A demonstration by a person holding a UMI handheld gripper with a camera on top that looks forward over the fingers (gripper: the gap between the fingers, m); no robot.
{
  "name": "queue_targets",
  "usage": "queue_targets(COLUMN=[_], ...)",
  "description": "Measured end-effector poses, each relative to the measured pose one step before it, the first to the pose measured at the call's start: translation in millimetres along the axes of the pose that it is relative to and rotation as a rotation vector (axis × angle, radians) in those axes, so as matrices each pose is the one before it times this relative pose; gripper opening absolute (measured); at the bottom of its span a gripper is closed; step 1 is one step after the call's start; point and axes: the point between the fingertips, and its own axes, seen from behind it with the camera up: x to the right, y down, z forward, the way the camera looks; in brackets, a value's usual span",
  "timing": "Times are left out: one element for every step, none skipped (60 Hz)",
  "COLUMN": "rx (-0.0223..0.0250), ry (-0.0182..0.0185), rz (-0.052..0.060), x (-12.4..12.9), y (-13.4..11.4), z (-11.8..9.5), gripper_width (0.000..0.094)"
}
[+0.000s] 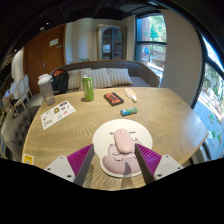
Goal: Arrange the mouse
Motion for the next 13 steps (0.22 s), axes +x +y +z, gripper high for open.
queue_targets(rx=[0.00572,0.00325,0.00503,0.00541,0.00362,0.0035,0.00375,0.00397,0.00333,0.00261,0.00198,-0.00078,-0.00086], ry=[0.00056,-0.00091,0.00074,0.00168,0.00192,0.0015,0.00077,0.00009,-0.0015,-0.00265,-0.00276,-0.00407,-0.00231], rz=[0.0058,0.0072,0.0068,0.0076,0.0077,0.0073,0.0075,0.0066,0.0056,0.0048,0.0039,0.0034,0.003], x=[-5.17,-4.94,-5.28,-5.36,-4.99,-4.98,-5.31,-5.01,-5.25,-4.94,-4.95,-3.86,-4.32], y=[-1.58,-2.26,-1.51,-1.04,-0.89,-0.72,-0.47,-0.42,-0.27,-0.05,0.17,-0.17,0.26], z=[-7.63,-8.52,-7.72,-7.0,-7.58,-7.12,-7.21,-6.93,-6.71,-6.6,-6.27,-5.86,-6.82], gripper_width=[0.0842,0.0839,0.084,0.084,0.0838,0.0839,0.084,0.084,0.084,0.0842,0.0844,0.0848,0.085])
